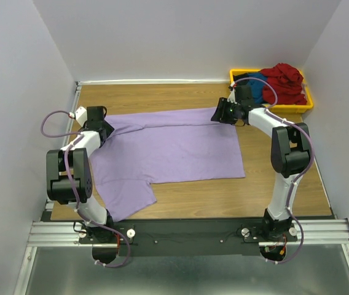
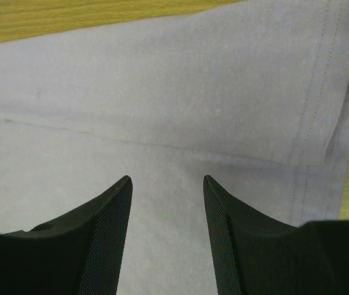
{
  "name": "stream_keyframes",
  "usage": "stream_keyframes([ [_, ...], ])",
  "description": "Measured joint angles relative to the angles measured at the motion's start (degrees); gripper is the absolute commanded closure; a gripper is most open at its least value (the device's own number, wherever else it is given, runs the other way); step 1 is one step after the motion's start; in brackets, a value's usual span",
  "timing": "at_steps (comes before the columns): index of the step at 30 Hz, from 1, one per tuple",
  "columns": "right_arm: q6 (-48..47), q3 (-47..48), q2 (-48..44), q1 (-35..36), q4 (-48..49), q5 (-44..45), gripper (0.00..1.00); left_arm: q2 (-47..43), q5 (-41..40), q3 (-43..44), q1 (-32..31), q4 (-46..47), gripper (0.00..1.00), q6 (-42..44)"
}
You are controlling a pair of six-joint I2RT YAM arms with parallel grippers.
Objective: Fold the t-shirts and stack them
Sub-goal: Fold the tshirt
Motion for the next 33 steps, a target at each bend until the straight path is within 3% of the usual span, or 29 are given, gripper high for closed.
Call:
stream_keyframes([
  [5,0.0,0.0,0.02,0.02,0.0,-0.15,0.43,0.2,-0.09,-1.36,0.0,0.02,0.37,-0.5],
  [10,0.0,0.02,0.02,0.0,0.0,-0.15,0.43,1.64,-0.04,-1.4,0.0,0.5,0.54,-0.76],
  [13,0.0,0.0,0.02,0.02,0.0,-0.15,0.42,2.45,0.0,-1.07,0.0,0.5,0.72,-0.66],
  [14,0.0,0.02,0.04,0.02,0.0,-0.15,0.41,2.78,0.02,-0.7,0.0,0.48,0.92,-0.55],
  [15,0.0,0.02,0.04,0.02,0.0,-0.13,0.4,3.06,0.04,-0.24,0.0,0.5,0.98,-0.31],
  [21,0.02,0.0,0.04,0.0,-0.02,0.37,0.39,4.26,0.48,4.76,-0.11,-0.07,1.0,0.61],
  [28,-0.07,0.09,0.04,0.02,-0.15,0.87,0.3,5.31,0.59,12.11,-0.11,-0.26,1.0,1.88],
  [29,-0.13,0.13,0.04,0.02,-0.15,1.01,0.23,6.03,0.81,13.75,-0.11,-0.42,1.0,2.08],
  [33,-0.24,0.63,0.04,0.02,-0.31,1.42,0.22,10.34,2.1,19.93,-0.11,-0.46,1.0,2.78],
])
